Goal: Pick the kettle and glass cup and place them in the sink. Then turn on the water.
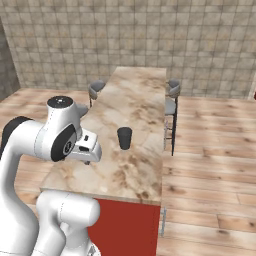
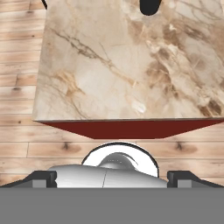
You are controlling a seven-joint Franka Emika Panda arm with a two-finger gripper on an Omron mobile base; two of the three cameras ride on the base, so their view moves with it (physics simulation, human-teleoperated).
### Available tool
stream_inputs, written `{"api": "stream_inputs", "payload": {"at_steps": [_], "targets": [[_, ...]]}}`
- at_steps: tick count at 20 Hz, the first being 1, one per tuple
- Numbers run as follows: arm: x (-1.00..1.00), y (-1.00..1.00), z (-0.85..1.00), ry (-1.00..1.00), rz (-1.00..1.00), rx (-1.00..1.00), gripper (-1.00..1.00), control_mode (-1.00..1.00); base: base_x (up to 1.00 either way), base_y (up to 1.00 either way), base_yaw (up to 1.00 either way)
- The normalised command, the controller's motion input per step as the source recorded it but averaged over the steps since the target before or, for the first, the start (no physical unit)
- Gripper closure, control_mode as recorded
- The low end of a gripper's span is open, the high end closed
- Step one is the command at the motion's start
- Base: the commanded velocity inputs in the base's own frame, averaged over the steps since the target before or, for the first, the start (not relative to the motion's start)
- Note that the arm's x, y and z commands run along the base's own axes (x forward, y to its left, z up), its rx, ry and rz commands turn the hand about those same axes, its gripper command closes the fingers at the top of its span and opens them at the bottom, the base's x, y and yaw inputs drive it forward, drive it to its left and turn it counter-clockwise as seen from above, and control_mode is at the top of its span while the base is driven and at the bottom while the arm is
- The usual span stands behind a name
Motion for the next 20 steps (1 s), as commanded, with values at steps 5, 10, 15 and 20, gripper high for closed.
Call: {"api": "stream_inputs", "payload": {"at_steps": [5,10,15,20], "targets": [[0.0,0.0,0.0,0.0,0.0,0.0,-1.0,1.0,0.27,-0.23,0.0],[0.0,0.0,0.0,0.0,0.0,0.0,-1.0,1.0,0.28,-0.27,0.0],[0.0,0.0,0.0,0.0,0.0,0.0,-1.0,1.0,0.35,-0.27,0.0],[0.0,0.0,0.0,0.0,0.0,0.0,-1.0,1.0,0.36,-0.25,0.0]]}}
